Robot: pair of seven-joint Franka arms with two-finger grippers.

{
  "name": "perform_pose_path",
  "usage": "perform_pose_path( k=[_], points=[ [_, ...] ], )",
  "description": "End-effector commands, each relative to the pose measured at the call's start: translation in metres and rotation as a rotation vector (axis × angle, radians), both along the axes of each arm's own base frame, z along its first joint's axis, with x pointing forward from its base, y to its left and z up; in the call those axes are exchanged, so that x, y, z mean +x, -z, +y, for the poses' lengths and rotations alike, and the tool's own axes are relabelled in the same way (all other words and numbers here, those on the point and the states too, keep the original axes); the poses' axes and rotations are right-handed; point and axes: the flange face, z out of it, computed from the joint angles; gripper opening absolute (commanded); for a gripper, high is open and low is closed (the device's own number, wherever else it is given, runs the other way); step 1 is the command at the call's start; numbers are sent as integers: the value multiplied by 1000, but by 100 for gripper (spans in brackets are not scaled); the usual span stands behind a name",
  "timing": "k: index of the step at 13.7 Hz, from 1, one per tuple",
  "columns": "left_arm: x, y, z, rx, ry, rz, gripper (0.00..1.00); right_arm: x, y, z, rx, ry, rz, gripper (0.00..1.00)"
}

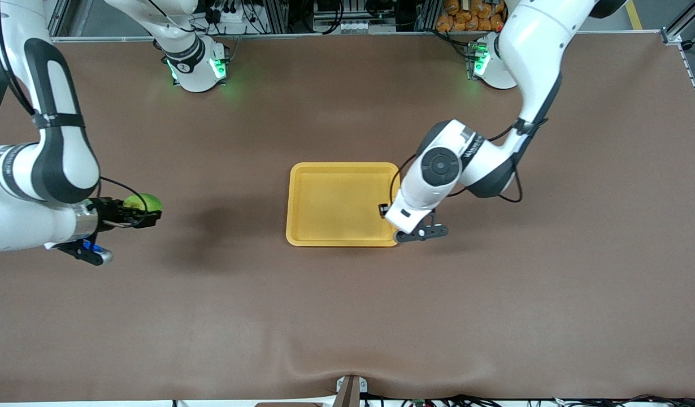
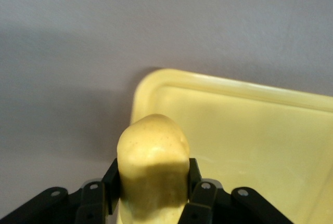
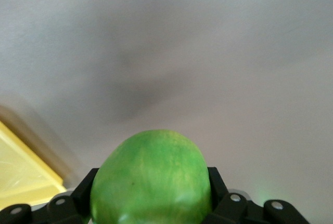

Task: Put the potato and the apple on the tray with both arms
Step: 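Carry the potato with the left gripper into the tray and release it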

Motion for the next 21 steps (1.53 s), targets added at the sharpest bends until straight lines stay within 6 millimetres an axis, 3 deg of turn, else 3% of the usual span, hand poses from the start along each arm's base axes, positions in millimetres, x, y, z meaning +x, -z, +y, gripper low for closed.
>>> perform_pose_path(
  k=[1,5,10,11,12,13,14,19,21],
  points=[
    [3,13,-23,7,-17,1,0,-9,-13,28,-14,44,11,0],
    [2,36,-32,15,25,-47,0,-10,-16,69,-36,102,14,0],
    [3,57,-32,20,40,-60,0,-17,1,122,-59,175,-7,0],
    [5,57,-30,20,42,-60,4,-21,7,139,-65,189,-16,0],
    [6,57,-28,20,39,-60,20,-23,12,148,-72,210,-26,0],
    [5,58,-29,20,33,-57,48,-25,13,164,-69,217,-36,0],
    [7,57,-26,20,30,-59,99,-26,11,175,-72,241,-41,0],
    [23,27,-8,26,6,-96,100,-35,18,226,-79,304,-47,0],
    [34,-11,12,49,-14,-106,100,-38,24,242,-85,333,-49,0]
  ],
)
